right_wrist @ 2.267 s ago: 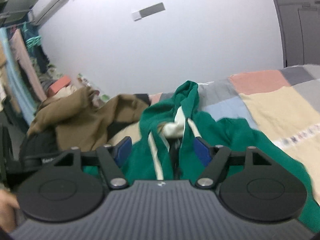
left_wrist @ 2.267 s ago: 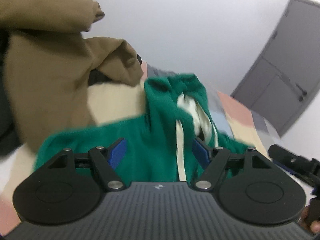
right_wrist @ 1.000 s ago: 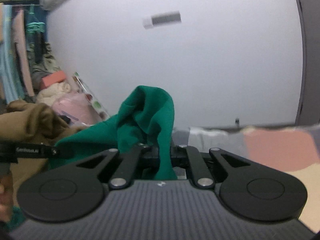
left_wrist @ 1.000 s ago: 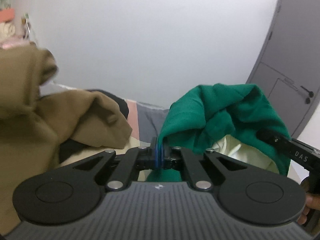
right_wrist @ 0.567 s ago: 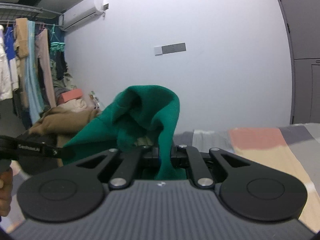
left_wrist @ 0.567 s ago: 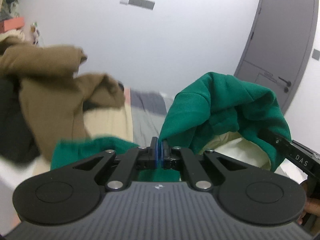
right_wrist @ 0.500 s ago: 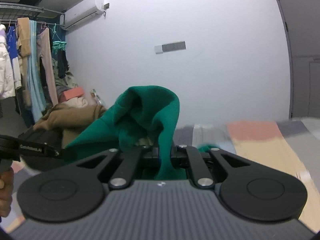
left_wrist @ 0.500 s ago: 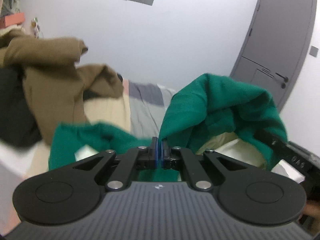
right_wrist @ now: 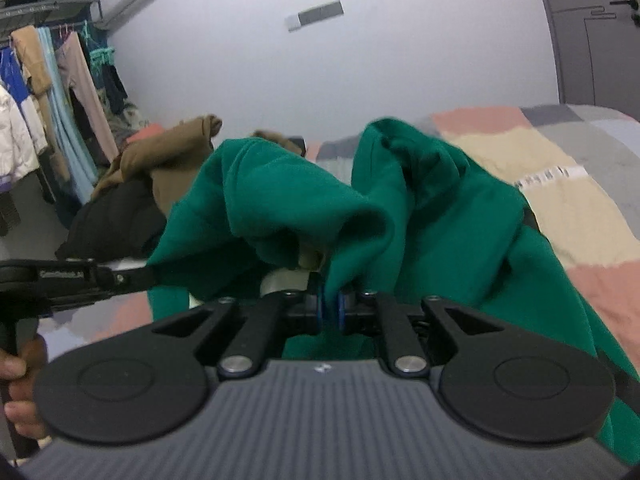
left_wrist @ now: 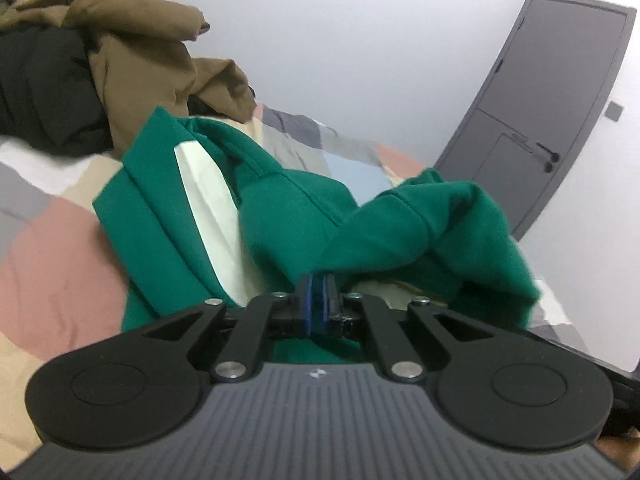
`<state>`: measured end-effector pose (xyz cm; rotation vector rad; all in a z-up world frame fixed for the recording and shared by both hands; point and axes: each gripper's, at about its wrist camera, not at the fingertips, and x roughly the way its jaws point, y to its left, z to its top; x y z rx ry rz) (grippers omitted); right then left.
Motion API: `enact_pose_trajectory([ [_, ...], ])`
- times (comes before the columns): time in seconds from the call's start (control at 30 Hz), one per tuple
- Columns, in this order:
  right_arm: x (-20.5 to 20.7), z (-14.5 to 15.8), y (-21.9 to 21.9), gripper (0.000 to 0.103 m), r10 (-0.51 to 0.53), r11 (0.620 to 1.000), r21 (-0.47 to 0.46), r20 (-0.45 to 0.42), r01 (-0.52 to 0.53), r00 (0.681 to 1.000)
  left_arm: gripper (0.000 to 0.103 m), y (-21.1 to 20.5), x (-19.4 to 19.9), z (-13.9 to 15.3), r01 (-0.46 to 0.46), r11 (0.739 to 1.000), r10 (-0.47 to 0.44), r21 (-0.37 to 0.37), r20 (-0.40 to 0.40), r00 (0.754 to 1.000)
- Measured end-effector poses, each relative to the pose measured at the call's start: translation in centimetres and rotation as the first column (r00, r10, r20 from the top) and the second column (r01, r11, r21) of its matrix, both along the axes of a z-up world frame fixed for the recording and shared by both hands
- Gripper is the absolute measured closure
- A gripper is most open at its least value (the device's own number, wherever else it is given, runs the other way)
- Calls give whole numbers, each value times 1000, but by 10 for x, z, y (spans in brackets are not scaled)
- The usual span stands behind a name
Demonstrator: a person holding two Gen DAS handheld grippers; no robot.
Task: Fold large clothes
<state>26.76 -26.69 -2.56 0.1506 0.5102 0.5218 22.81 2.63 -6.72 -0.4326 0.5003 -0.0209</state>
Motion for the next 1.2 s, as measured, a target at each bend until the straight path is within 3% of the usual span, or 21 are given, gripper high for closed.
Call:
enact_pose_trajectory([
  [0.07, -8, -1, -8, 91, -4, 1000, 5, -11, 4, 1000, 94, 2, -6, 0, 30, 999, -30, -20, 5, 1000],
  [0.13, -14, 0, -16, 71, -17, 1000, 14, -33, 17, 999, 72, 3, -9, 2, 56, 998, -56, -24, 16, 998],
  [0.17, -17, 2, -19, 48, -21, 999, 32, -46, 22, 999, 52, 3, -13, 2, 65, 998, -65, -24, 26, 998],
  [0.2, -23, 1, -23, 34, -22, 998, 52, -47, 24, 999, 49, 4, -20, 3, 66, 998, -64, -24, 46, 997],
  [0.37, -46, 14, -29, 26, -10, 992, 125, 48, 4, 999, 49, 9, -32, 7, 82, 993, -74, -80, 97, 993],
  [0.5, -48, 20, -22, 26, 12, 991, 132, 131, -30, 991, 49, 9, -29, 2, 88, 989, -79, -115, 79, 994],
  [0.67, -32, 10, 1, 26, 56, 993, 99, 101, -66, 993, 49, 10, -15, -16, 75, 992, -73, -104, 26, 997],
  [0.93, -4, -20, 51, 25, 131, 985, -116, 46, -125, 990, 49, 18, 6, -44, 64, 988, -71, -141, -46, 996],
  [1.07, -4, -38, 69, 47, 148, 956, -262, 47, -130, 988, 49, 21, 13, -48, 60, 988, -69, -139, -60, 996],
  [1.13, -6, -38, 71, 58, 154, 946, -299, 71, -127, 986, 49, 21, 15, -50, 58, 989, -67, -137, -65, 996],
  [1.17, -9, -36, 71, 72, 159, 943, -308, 84, -126, 984, 49, 21, 15, -50, 60, 989, -69, -138, -64, 996],
  [1.2, -11, -33, 70, 77, 162, 944, -304, 93, -127, 982, 49, 21, 15, -50, 63, 988, -73, -138, -63, 995],
])
